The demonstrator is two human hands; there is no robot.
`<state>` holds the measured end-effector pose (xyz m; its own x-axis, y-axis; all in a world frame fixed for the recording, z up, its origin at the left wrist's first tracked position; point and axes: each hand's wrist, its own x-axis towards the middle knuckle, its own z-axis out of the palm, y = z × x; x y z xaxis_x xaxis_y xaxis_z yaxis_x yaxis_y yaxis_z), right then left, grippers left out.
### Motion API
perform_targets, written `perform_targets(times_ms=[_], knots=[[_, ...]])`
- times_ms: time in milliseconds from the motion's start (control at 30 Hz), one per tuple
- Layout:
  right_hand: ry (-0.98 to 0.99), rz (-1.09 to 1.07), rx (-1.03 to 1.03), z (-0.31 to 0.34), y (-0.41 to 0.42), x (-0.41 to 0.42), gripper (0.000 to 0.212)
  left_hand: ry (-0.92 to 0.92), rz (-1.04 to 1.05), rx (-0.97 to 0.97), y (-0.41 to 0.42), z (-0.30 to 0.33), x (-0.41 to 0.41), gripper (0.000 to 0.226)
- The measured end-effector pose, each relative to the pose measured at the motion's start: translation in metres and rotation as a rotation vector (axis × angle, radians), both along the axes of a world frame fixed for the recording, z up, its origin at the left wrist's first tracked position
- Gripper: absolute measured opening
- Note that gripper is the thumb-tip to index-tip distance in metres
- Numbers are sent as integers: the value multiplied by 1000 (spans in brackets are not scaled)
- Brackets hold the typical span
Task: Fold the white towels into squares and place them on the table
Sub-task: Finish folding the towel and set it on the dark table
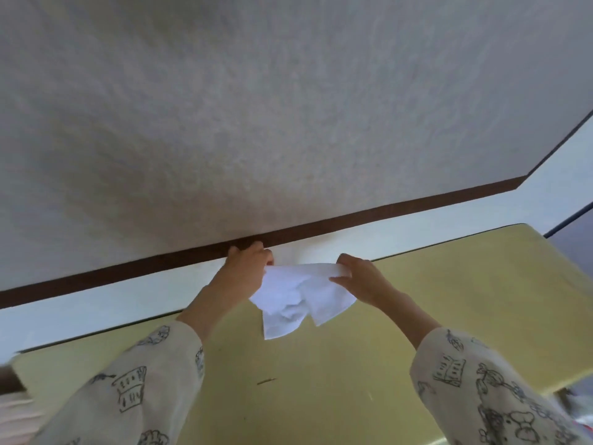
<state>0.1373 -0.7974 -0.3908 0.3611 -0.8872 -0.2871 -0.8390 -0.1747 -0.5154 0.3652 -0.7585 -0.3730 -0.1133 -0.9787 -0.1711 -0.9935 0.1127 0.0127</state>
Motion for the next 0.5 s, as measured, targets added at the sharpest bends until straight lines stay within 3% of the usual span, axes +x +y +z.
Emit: perform_targets(times_ms=[167,400,500], knots=[[18,45,-141,52,-21,-30,16,10,119,-73,9,36,-12,27],[-60,84,-313,90,-30,-65,25,182,247,-381,23,83,-38,23],[-105,82,-302,90,-14,-83,20,359,300,-387,45,81,-55,18]])
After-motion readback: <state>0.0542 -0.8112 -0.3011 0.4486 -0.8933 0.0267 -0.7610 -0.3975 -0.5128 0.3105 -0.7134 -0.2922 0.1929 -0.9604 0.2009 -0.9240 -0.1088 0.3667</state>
